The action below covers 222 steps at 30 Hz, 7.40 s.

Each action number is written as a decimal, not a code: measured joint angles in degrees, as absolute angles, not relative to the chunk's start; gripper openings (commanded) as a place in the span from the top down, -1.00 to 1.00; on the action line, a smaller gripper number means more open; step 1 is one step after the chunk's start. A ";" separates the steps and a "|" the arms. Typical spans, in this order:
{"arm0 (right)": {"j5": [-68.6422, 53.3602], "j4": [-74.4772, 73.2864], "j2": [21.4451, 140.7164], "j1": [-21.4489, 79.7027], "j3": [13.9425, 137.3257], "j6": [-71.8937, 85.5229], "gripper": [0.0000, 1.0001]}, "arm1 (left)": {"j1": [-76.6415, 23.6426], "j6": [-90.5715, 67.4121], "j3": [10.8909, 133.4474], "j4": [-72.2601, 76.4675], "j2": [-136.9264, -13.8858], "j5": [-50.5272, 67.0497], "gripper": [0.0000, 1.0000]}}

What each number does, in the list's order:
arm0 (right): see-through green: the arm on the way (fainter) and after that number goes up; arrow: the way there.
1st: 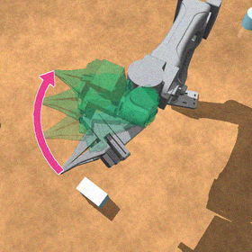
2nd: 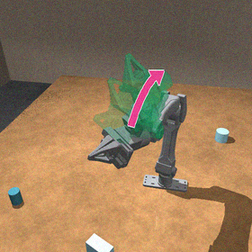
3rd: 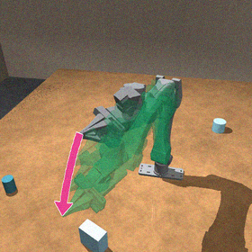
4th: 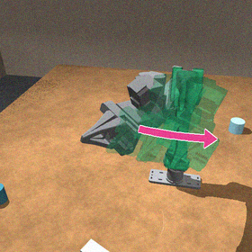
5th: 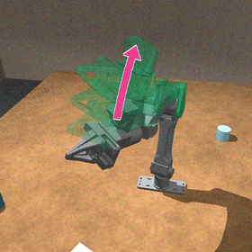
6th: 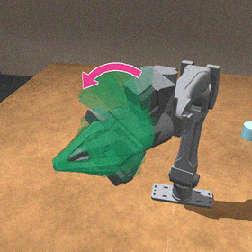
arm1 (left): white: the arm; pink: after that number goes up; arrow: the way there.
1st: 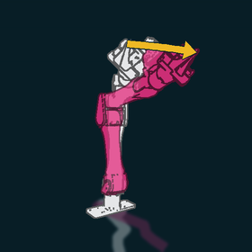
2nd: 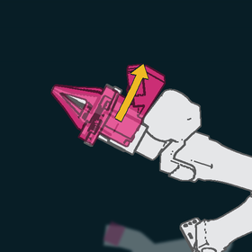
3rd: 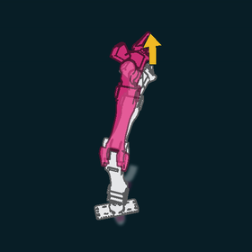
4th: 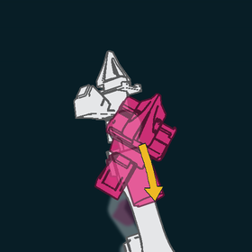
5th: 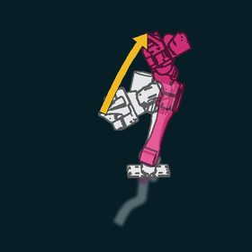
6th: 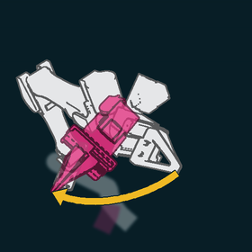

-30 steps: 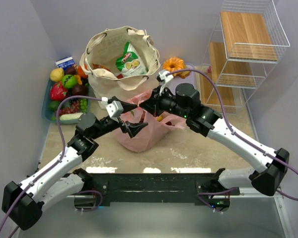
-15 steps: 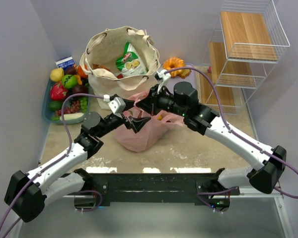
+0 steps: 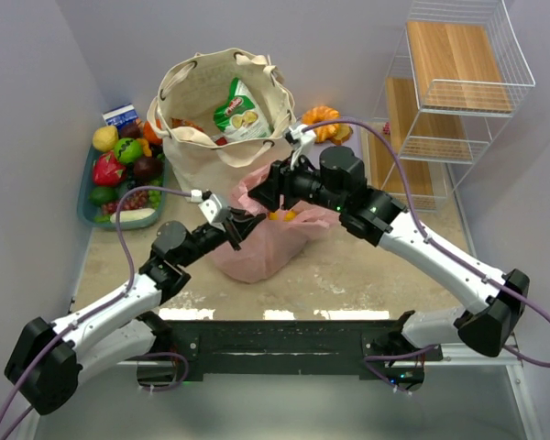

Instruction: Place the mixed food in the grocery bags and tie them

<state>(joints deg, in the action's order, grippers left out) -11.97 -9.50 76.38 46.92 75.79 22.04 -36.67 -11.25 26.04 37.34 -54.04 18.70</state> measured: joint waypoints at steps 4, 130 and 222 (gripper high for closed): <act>-11.27 -12.38 74.89 41.69 77.12 20.32 -0.57 | -36.67 -9.98 24.84 32.84 -50.11 20.21 1.00; 9.30 -12.84 80.62 62.11 60.38 -16.75 -0.28 | -36.45 6.68 40.36 -17.69 -39.27 18.70 1.00; -24.60 -30.87 70.24 42.09 77.34 -19.97 -0.93 | -24.34 -1.74 51.00 -13.04 -57.23 35.35 1.00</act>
<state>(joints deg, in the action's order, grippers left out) -24.60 -30.87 70.24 42.09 77.34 -19.97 -24.34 -1.74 51.00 -13.04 -57.23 35.35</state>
